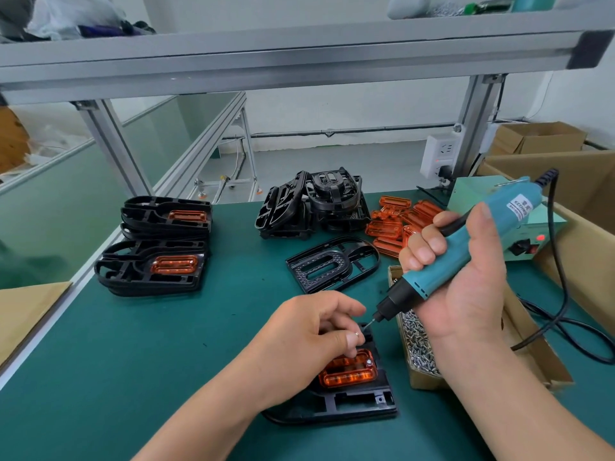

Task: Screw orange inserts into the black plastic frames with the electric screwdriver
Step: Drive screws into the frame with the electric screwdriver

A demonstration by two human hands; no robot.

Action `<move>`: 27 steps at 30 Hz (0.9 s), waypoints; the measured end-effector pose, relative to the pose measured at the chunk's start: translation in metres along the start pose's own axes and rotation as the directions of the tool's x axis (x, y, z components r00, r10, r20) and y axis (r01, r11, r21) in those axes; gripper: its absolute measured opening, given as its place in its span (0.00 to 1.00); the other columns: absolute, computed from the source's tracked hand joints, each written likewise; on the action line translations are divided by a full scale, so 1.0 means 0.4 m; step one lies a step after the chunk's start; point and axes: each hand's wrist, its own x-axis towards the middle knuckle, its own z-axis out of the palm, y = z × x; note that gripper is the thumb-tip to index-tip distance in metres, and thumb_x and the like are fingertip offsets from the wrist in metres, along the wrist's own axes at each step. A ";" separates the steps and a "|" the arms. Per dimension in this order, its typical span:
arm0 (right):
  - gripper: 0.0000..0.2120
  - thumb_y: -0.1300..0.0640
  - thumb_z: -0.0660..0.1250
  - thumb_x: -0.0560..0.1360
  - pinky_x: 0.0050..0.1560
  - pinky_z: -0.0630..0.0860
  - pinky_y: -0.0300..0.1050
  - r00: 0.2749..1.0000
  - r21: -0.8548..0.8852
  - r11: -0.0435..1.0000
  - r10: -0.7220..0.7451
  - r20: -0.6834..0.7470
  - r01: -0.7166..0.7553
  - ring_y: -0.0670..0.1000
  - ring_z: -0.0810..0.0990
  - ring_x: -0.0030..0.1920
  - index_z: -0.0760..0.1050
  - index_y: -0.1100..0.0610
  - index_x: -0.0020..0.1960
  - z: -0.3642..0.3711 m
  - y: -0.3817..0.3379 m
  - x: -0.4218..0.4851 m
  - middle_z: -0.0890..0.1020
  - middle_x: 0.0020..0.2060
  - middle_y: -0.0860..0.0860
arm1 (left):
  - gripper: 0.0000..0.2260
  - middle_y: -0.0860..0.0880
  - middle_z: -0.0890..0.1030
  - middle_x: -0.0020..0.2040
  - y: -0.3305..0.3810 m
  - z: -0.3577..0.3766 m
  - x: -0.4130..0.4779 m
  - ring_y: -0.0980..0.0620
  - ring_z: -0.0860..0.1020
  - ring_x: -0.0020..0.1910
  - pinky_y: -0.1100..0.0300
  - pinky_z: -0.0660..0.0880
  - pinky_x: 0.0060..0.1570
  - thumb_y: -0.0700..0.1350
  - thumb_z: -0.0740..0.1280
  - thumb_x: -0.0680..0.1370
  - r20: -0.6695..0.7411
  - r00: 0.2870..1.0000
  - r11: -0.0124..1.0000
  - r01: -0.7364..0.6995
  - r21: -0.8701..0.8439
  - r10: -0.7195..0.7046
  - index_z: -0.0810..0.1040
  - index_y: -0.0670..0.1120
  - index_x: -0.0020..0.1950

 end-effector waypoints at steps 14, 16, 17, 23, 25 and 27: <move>0.16 0.43 0.64 0.84 0.35 0.70 0.41 0.999 -0.028 0.999 0.028 0.032 -0.027 0.47 0.69 0.31 0.77 0.54 0.46 0.000 0.013 -0.005 0.70 0.32 0.48 | 0.12 0.54 0.87 0.47 -0.006 0.006 0.002 0.57 0.86 0.47 0.52 0.80 0.58 0.44 0.71 0.79 0.005 1.000 1.000 0.026 0.004 -0.026 0.80 0.58 0.59; 0.16 0.43 0.64 0.84 0.35 0.70 0.41 0.998 -0.037 0.999 0.032 0.046 -0.030 0.47 0.69 0.31 0.77 0.54 0.47 -0.002 0.012 -0.005 0.70 0.32 0.48 | 0.12 0.55 0.87 0.47 -0.006 0.007 0.001 0.56 0.86 0.46 0.51 0.80 0.58 0.44 0.71 0.78 0.003 1.000 1.000 0.029 0.003 -0.029 0.81 0.58 0.58; 0.15 0.43 0.65 0.84 0.35 0.70 0.42 0.998 -0.043 0.999 0.033 0.054 -0.031 0.47 0.69 0.31 0.77 0.54 0.47 -0.002 0.012 -0.005 0.70 0.32 0.48 | 0.12 0.55 0.87 0.47 -0.005 0.007 0.001 0.56 0.86 0.46 0.51 0.81 0.58 0.44 0.71 0.78 0.002 0.999 0.999 0.032 0.000 -0.032 0.81 0.58 0.58; 0.15 0.43 0.65 0.84 0.35 0.70 0.42 0.995 -0.050 0.998 0.036 0.088 -0.032 0.47 0.69 0.31 0.76 0.54 0.47 -0.003 0.009 -0.005 0.71 0.32 0.48 | 0.13 0.56 0.87 0.47 -0.006 0.006 0.002 0.56 0.86 0.46 0.58 0.79 0.56 0.41 0.69 0.80 0.008 0.999 0.999 0.041 0.001 -0.041 0.81 0.58 0.58; 0.15 0.43 0.66 0.83 0.35 0.70 0.41 0.995 -0.051 0.998 0.035 0.095 -0.030 0.47 0.69 0.31 0.76 0.54 0.47 -0.003 0.008 -0.006 0.70 0.32 0.48 | 0.13 0.56 0.87 0.47 -0.006 0.004 0.003 0.56 0.86 0.46 0.59 0.78 0.56 0.40 0.68 0.81 0.008 0.999 0.999 0.042 0.005 -0.042 0.81 0.58 0.58; 0.15 0.43 0.65 0.84 0.35 0.70 0.41 0.995 -0.050 0.998 0.033 0.099 -0.028 0.47 0.70 0.31 0.76 0.54 0.47 -0.003 0.008 -0.008 0.71 0.32 0.48 | 0.13 0.56 0.87 0.47 -0.005 0.003 0.002 0.56 0.86 0.46 0.59 0.78 0.56 0.40 0.68 0.80 0.006 0.999 0.999 0.038 0.004 -0.038 0.81 0.58 0.58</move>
